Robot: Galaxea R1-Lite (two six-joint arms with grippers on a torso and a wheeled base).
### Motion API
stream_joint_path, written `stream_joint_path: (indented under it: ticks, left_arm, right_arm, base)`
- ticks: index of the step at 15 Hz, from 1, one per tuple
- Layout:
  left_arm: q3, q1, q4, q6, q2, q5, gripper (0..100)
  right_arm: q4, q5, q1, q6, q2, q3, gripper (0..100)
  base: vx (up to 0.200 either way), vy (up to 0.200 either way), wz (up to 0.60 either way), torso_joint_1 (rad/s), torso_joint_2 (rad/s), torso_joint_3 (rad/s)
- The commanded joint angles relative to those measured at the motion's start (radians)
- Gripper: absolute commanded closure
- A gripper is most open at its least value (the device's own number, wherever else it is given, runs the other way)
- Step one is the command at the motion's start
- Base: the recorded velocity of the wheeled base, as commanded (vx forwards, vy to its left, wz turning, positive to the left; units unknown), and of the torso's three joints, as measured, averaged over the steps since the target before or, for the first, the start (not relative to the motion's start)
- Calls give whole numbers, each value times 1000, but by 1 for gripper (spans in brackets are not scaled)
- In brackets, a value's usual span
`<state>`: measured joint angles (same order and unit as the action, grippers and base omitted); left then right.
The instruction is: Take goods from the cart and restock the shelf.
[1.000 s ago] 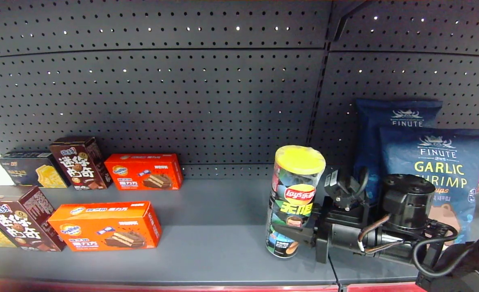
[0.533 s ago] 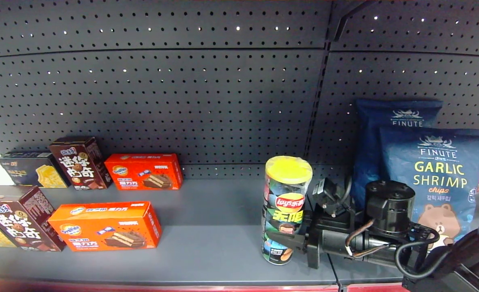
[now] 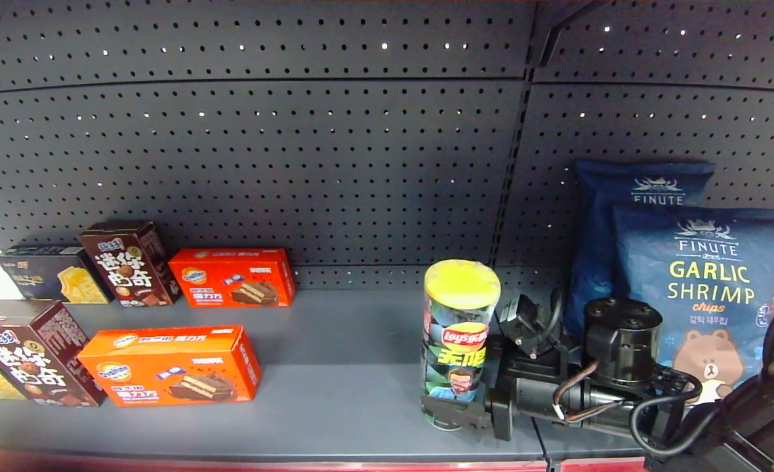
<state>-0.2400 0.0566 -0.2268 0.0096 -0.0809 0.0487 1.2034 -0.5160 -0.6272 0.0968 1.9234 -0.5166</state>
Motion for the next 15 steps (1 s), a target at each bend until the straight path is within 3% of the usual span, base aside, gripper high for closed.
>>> stream_joint_path:
  ticks: [1, 12, 15]
  left_arm:
    - [1, 0, 0, 1, 0, 0, 100]
    - [-5, 0, 41, 1, 0, 3, 100]
    - [-62, 2, 55, 4, -2, 8, 100]
  right_arm:
    - [-1, 13, -2, 0, -7, 4, 0]
    - [-27, 20, 73, -5, -277, 182, 0]
    - [-212, 33, 110, -5, -512, 162, 0]
  base:
    - [0, 0, 0, 0, 0, 0]
    - [0, 0, 0, 0, 0, 0]
    - [0, 0, 0, 0, 0, 0]
